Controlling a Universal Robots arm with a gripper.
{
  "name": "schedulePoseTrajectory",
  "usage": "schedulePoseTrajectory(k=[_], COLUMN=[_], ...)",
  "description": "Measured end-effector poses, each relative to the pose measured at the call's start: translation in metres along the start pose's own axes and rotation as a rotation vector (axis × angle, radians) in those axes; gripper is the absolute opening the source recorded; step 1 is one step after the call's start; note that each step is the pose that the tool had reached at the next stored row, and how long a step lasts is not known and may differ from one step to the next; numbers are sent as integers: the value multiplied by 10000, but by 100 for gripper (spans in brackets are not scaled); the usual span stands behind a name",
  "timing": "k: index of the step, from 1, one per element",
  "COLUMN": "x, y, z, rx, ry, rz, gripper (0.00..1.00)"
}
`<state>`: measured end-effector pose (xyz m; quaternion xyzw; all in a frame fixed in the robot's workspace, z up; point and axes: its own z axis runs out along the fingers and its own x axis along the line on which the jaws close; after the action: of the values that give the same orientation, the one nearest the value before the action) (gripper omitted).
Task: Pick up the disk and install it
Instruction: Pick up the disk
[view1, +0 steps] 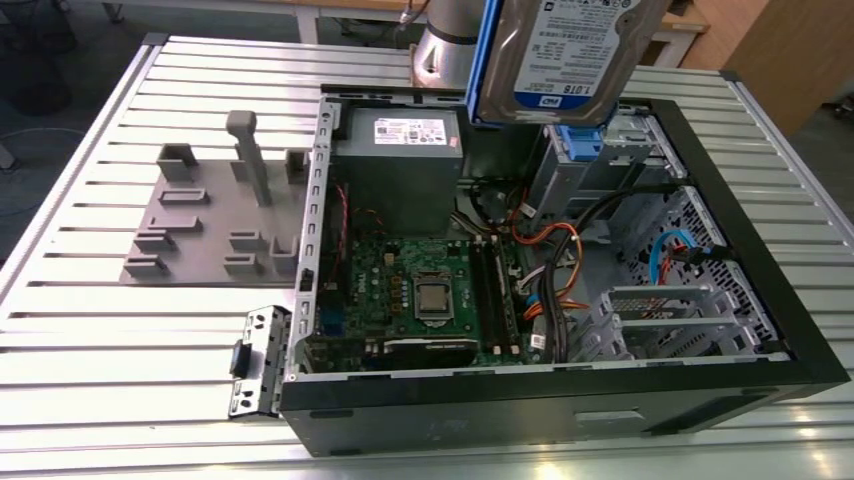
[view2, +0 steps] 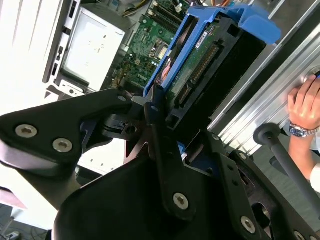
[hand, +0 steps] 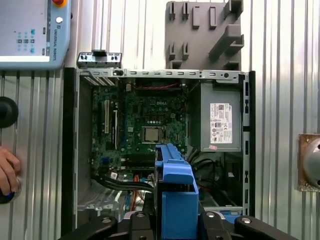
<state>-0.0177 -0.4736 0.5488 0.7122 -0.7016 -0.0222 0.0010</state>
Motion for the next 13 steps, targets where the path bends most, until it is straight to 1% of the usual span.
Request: schedulePoseTrajectory(k=[8, 13], x=[158, 296], y=[-37, -59], z=[18, 31], rx=[0, 0], ry=[0, -1], rz=[0, -1], gripper=[36, 36])
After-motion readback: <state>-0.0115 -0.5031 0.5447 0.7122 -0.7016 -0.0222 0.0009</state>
